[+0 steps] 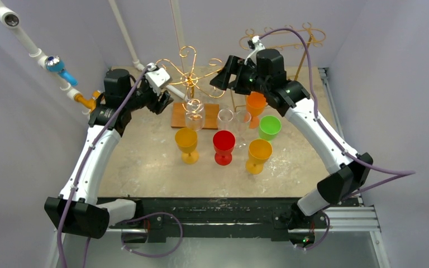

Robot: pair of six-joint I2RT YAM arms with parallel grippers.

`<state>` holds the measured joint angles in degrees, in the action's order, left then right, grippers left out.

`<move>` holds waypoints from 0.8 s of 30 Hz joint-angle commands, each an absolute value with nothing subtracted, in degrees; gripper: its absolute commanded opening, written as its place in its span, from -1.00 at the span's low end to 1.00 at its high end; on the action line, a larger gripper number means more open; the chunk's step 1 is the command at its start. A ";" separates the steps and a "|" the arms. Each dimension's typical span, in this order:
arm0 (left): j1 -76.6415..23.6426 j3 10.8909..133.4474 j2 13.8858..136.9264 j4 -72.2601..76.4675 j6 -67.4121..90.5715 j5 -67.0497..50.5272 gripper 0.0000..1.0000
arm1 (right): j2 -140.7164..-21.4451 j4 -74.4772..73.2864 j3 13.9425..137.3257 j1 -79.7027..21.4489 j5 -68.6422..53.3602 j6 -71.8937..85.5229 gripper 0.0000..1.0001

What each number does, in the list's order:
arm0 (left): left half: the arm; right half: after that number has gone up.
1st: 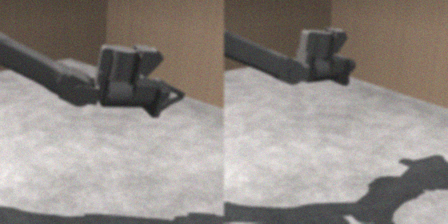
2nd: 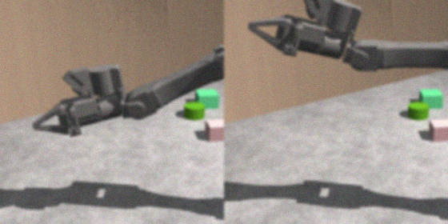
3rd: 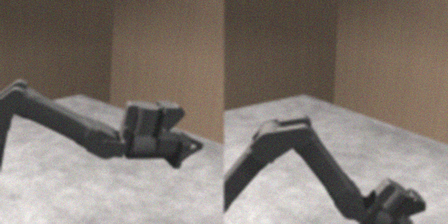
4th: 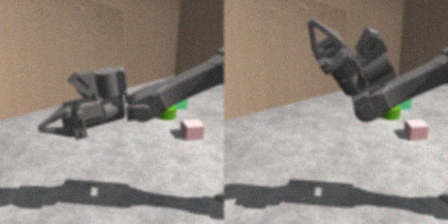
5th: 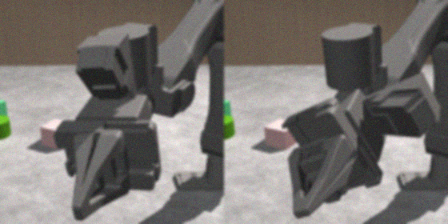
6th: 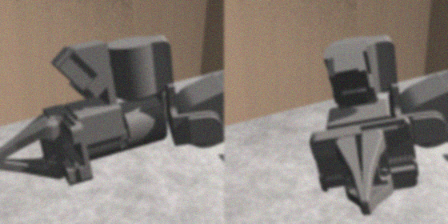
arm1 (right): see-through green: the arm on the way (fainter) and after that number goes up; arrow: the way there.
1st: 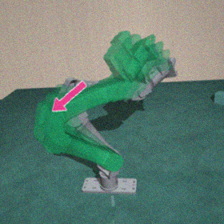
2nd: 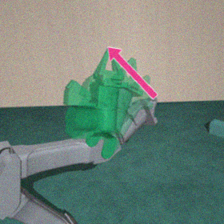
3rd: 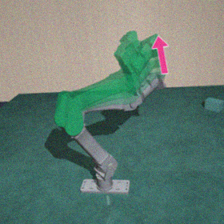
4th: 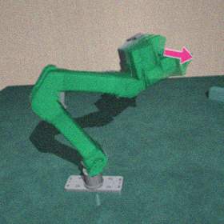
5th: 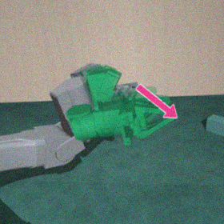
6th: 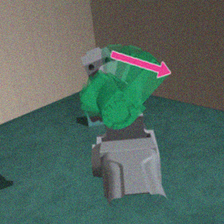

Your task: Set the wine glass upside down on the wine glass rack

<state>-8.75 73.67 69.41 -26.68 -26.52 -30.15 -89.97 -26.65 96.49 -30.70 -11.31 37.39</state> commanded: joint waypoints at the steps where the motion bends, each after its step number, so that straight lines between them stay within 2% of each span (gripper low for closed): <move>1: -8.88 76.17 69.26 -25.56 -25.84 -29.35 -0.08 | -87.60 -27.28 96.63 -30.70 -14.67 35.78 0.69; 4: -8.88 76.37 69.18 -25.82 -25.92 -29.27 -0.08 | -86.37 -26.48 94.57 -30.67 -15.87 36.49 0.62; 6: -8.88 76.54 69.24 -26.00 -26.02 -29.22 -0.08 | -85.41 -25.39 92.43 -30.67 -16.33 37.25 0.51; 10: -8.88 76.86 69.42 -25.96 -25.99 -29.09 -0.07 | -84.45 -24.31 89.50 -30.70 -16.24 38.06 0.13; 13: -8.88 76.90 69.43 -26.17 -25.98 -29.09 -0.06 | -83.59 -22.57 87.58 -30.68 -16.20 39.39 -0.26; 20: -8.92 77.30 69.66 -26.22 -25.84 -29.13 -0.05 | -81.72 -18.90 87.35 -30.76 -16.50 42.86 -0.99; 24: -9.05 77.35 69.29 -26.34 -26.01 -29.09 -0.04 | -80.22 -17.01 86.06 -30.76 -17.91 46.15 -1.00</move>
<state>-8.82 74.46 69.49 -28.86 -26.61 -30.02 -84.60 -22.65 87.00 -30.41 -16.03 48.12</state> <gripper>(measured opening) 0.564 0.056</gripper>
